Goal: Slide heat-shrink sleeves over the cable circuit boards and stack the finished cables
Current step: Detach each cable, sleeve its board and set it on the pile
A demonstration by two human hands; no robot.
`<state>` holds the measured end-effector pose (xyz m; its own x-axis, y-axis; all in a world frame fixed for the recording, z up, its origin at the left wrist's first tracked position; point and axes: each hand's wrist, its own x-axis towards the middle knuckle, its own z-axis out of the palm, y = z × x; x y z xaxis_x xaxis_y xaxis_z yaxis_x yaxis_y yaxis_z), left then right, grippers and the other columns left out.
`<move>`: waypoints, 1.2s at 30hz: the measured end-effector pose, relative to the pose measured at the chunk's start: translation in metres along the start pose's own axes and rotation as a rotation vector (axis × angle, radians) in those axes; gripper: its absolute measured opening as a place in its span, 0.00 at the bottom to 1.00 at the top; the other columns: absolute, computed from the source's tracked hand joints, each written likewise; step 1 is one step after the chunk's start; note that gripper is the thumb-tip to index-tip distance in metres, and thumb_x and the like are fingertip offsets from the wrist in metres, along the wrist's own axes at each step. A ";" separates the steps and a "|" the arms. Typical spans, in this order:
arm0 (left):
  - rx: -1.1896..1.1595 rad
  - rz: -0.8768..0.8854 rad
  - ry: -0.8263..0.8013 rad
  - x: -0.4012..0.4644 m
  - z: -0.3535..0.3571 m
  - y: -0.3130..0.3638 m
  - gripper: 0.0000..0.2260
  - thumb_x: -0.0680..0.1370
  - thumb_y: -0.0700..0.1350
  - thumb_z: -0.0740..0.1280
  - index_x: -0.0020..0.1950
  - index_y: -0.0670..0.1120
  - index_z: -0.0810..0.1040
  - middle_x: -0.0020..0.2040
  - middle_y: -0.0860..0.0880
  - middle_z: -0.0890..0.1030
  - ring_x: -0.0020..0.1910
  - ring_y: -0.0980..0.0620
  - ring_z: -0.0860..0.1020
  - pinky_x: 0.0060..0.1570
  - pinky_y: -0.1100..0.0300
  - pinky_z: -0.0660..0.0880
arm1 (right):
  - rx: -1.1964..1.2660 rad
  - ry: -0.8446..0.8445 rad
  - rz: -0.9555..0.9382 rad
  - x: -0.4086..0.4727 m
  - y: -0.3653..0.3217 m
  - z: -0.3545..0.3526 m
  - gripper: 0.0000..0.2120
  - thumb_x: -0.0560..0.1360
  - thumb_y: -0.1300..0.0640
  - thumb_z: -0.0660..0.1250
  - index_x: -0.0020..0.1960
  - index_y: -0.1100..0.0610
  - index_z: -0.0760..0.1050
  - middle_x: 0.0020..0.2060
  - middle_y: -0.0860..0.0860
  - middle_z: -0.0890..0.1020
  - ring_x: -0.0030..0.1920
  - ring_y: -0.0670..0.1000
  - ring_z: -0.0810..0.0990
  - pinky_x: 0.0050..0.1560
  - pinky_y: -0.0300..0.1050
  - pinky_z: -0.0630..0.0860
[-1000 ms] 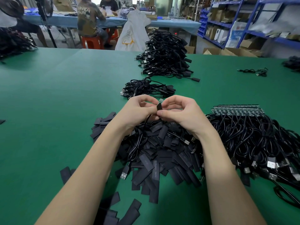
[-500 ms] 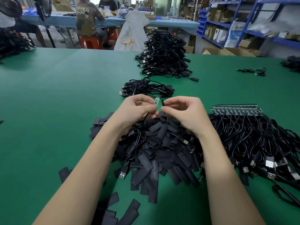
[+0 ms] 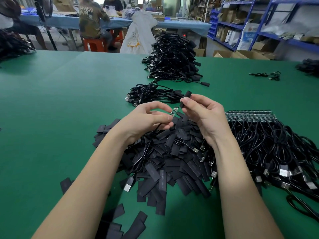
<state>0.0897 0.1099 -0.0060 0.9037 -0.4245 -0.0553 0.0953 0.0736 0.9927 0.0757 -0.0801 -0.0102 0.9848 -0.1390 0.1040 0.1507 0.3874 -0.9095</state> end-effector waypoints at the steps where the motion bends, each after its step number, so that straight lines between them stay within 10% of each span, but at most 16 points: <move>1: -0.010 -0.001 -0.006 0.000 0.000 0.000 0.07 0.76 0.32 0.71 0.51 0.42 0.80 0.40 0.45 0.85 0.39 0.50 0.84 0.44 0.63 0.80 | 0.009 -0.004 0.001 0.000 0.000 0.000 0.10 0.71 0.67 0.76 0.52 0.63 0.81 0.42 0.54 0.88 0.39 0.47 0.85 0.42 0.36 0.81; 36: -0.196 -0.078 -0.208 -0.007 -0.005 0.006 0.11 0.71 0.35 0.70 0.52 0.41 0.78 0.38 0.45 0.83 0.38 0.53 0.83 0.39 0.67 0.79 | 0.092 -0.297 0.149 -0.010 -0.005 0.001 0.07 0.72 0.58 0.71 0.45 0.53 0.88 0.47 0.51 0.88 0.47 0.45 0.85 0.46 0.34 0.79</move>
<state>0.0861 0.1174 -0.0003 0.7876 -0.6099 -0.0875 0.2582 0.1977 0.9457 0.0650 -0.0793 -0.0063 0.9766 0.1915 0.0980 -0.0026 0.4660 -0.8848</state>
